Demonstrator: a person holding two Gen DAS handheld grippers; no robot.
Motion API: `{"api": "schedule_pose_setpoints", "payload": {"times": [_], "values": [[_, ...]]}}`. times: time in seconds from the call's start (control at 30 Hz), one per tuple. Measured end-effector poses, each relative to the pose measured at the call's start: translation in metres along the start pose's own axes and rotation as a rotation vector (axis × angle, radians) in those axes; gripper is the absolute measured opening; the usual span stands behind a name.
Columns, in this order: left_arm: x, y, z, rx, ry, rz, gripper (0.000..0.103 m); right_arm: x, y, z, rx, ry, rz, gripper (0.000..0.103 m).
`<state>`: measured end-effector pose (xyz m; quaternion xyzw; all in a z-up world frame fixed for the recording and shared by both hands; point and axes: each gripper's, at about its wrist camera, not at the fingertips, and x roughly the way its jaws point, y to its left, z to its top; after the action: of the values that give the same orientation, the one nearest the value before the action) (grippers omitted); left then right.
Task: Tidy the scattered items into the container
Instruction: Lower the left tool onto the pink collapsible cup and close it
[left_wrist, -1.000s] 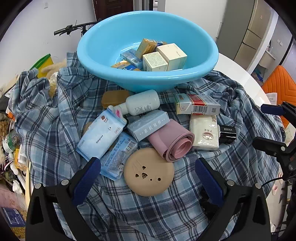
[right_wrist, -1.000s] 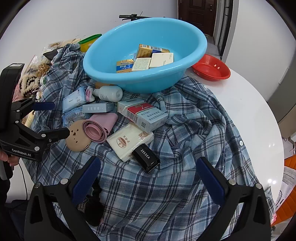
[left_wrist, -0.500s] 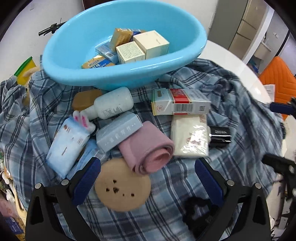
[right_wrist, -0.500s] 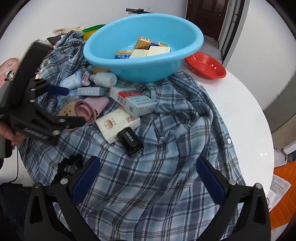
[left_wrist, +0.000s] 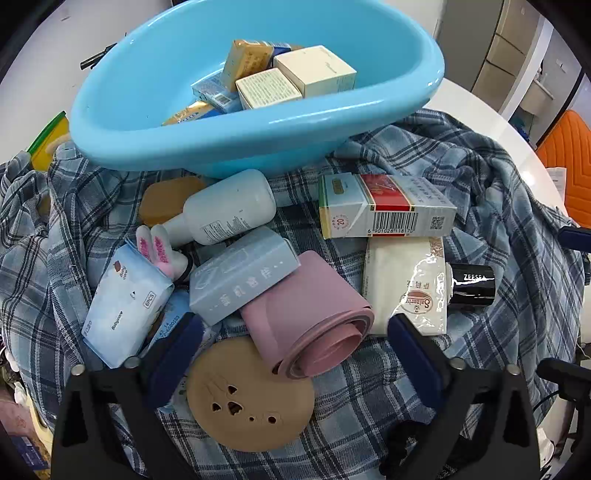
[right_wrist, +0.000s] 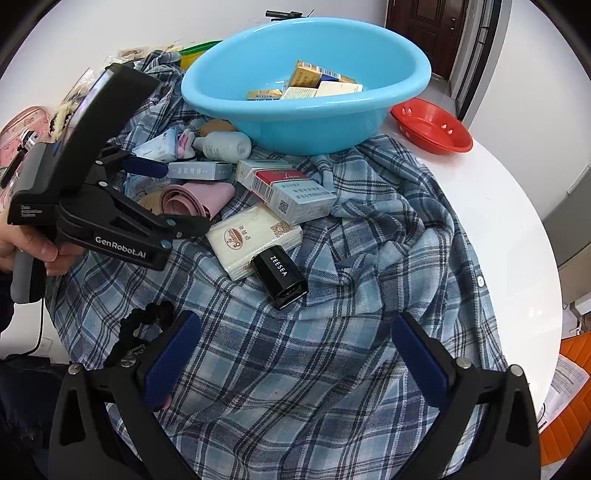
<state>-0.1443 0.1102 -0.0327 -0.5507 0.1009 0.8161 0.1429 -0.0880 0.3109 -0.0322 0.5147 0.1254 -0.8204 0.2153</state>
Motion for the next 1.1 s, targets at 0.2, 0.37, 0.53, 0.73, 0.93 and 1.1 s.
{"api": "schedule_pose_setpoints", "payload": {"times": [0.2,0.37,0.53,0.73,0.93,1.1], "values": [[-0.007,0.013,-0.017,0.001,0.004,-0.137,0.059,0.002,0.007,0.0,-0.013,0.003,0.013,0.103],[-0.024,0.013,-0.038,0.056,-0.009,-0.153,0.049,0.004,0.009,0.001,-0.016,0.005,0.026,0.103],[-0.027,0.022,-0.047,0.083,0.016,-0.155,0.049,0.007,0.011,0.001,-0.01,0.002,0.044,0.103],[-0.03,0.007,-0.055,0.14,-0.021,-0.083,0.075,0.007,0.013,0.0,-0.006,-0.001,0.05,0.103],[-0.023,-0.007,-0.053,0.13,-0.052,-0.027,0.084,0.005,0.007,-0.004,0.016,-0.008,0.051,0.103],[-0.012,-0.023,-0.055,0.143,-0.046,-0.004,0.085,0.006,0.001,-0.007,0.042,-0.008,0.058,0.103]]}}
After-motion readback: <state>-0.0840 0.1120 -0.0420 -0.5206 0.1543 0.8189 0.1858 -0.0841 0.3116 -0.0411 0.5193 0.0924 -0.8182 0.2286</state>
